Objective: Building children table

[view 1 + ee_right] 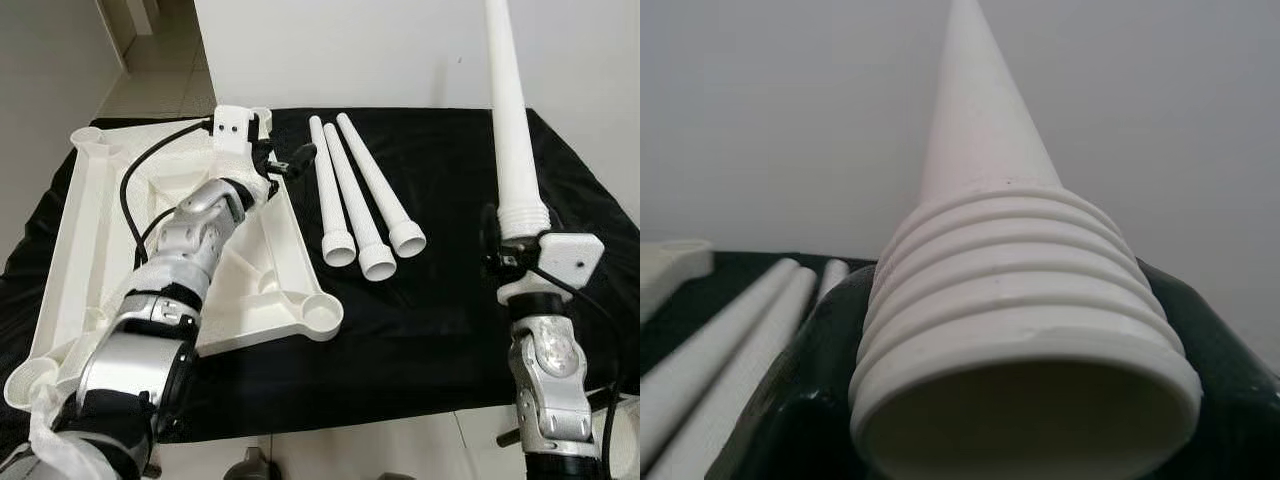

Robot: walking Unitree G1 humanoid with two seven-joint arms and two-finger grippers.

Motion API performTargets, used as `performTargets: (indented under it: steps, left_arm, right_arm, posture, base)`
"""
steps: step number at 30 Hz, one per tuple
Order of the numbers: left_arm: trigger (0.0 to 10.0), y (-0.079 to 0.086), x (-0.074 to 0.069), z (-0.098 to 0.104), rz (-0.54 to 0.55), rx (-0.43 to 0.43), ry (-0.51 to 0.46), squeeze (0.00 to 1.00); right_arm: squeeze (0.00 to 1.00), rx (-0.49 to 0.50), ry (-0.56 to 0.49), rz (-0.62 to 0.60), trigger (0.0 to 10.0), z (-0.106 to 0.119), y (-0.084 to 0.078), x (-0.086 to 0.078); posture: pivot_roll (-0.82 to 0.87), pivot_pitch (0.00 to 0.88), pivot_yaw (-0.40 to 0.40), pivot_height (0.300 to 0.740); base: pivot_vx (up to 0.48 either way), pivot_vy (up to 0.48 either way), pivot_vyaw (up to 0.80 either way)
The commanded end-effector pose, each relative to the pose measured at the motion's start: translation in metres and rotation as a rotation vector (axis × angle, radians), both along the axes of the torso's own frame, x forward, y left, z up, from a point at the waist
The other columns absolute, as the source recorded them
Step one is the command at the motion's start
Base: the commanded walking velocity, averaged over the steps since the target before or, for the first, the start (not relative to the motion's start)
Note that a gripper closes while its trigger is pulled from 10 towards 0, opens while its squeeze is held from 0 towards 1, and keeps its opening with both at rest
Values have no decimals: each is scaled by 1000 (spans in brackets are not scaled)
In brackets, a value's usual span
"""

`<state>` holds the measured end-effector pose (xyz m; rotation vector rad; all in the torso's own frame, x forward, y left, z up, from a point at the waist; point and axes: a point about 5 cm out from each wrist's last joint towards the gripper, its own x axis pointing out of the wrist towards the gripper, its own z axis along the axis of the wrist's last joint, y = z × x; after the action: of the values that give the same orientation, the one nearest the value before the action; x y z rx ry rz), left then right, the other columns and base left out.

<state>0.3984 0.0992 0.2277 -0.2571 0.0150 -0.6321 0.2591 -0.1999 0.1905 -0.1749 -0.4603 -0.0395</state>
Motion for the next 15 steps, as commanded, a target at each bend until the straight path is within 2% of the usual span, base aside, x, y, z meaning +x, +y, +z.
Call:
performTargets:
  steps: [1, 4, 6, 8, 9, 10, 14, 15]
  left_arm:
    - [10000, -19, -19, 14, -542, -71, -103, 0]
    - [10000, -24, -19, 17, -605, -46, -62, 0]
    - [10000, -25, -19, 18, -615, -62, -40, 0]
    - [10000, -30, -19, 23, -643, -143, 69, 0]
    - [10000, -30, -19, 23, -643, -143, 69, 0]
    - [10000, -35, -23, 30, -704, -205, 106, 0]
    - [10000, -36, -24, 33, -729, -216, 107, 0]
    - [10000, -37, -25, 37, -747, -257, 110, 0]
  right_arm:
    - [0, -15, -52, 59, 10000, 9, 9, 2]
    - [0, 21, -61, 137, 10000, 14, 18, 6]
    - [0, 22, -61, 159, 10000, 15, 21, 7]
    - [0, -4, -56, 227, 10000, 16, 32, 9]
    - [0, -4, -56, 227, 10000, 16, 32, 9]
    - [0, -30, -44, 285, 10000, 16, 41, 10]
    - [0, -39, -38, 300, 10000, 15, 43, 11]
    - [0, -50, -31, 315, 10000, 14, 45, 12]
  posture:
    - [-73, 0, 78, 740]
    - [-61, 0, 65, 740]
    - [-63, 0, 63, 740]
    - [-61, 0, 59, 740]
    - [-61, 0, 59, 740]
    - [-60, 0, 57, 740]
    - [-60, 0, 57, 740]
    - [-58, 0, 59, 740]
  base:
    - [0, 0, 0]
    - [0, 0, 0]
    - [0, 0, 0]
    - [0, 0, 0]
    - [0, 0, 0]
    - [0, 0, 0]
    - [0, 0, 0]
    - [0, 0, 0]
